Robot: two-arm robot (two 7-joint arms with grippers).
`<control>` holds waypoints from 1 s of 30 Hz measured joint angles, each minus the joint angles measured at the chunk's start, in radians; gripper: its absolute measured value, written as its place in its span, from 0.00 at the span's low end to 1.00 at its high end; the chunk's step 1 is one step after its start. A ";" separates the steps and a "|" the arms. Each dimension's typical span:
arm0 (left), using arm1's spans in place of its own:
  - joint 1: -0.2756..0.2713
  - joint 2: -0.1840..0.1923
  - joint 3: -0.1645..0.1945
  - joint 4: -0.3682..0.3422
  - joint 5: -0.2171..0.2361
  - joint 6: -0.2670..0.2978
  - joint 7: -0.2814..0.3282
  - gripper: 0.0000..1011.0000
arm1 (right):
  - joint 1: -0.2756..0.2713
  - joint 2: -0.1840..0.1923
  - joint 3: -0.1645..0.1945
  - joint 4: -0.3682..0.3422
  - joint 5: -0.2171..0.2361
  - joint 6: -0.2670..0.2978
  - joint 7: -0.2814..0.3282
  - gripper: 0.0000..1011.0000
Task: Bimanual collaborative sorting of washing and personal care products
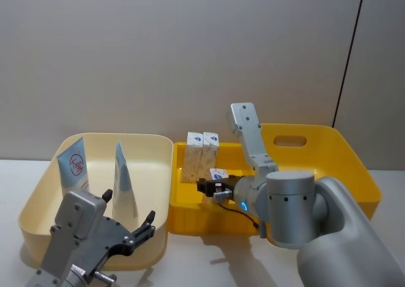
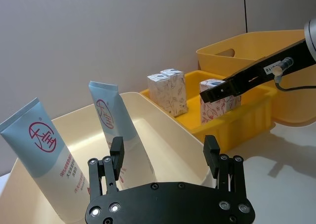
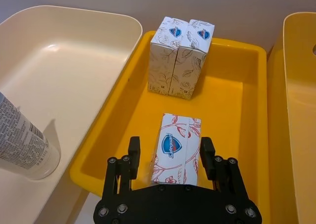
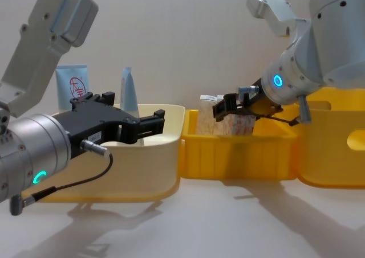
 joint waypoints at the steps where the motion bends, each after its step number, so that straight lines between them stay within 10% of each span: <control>1: 0.000 0.000 0.000 0.000 0.000 0.000 0.000 0.99 | 0.000 0.000 0.000 0.000 0.000 0.000 0.000 0.72; 12: 0.000 0.000 0.000 0.000 0.000 0.000 0.000 0.99 | 0.001 0.000 0.002 0.003 -0.001 -0.004 0.001 0.43; 30: 0.000 0.000 0.000 0.000 0.000 0.000 0.000 0.99 | 0.001 0.000 0.003 0.005 -0.002 -0.006 0.002 0.41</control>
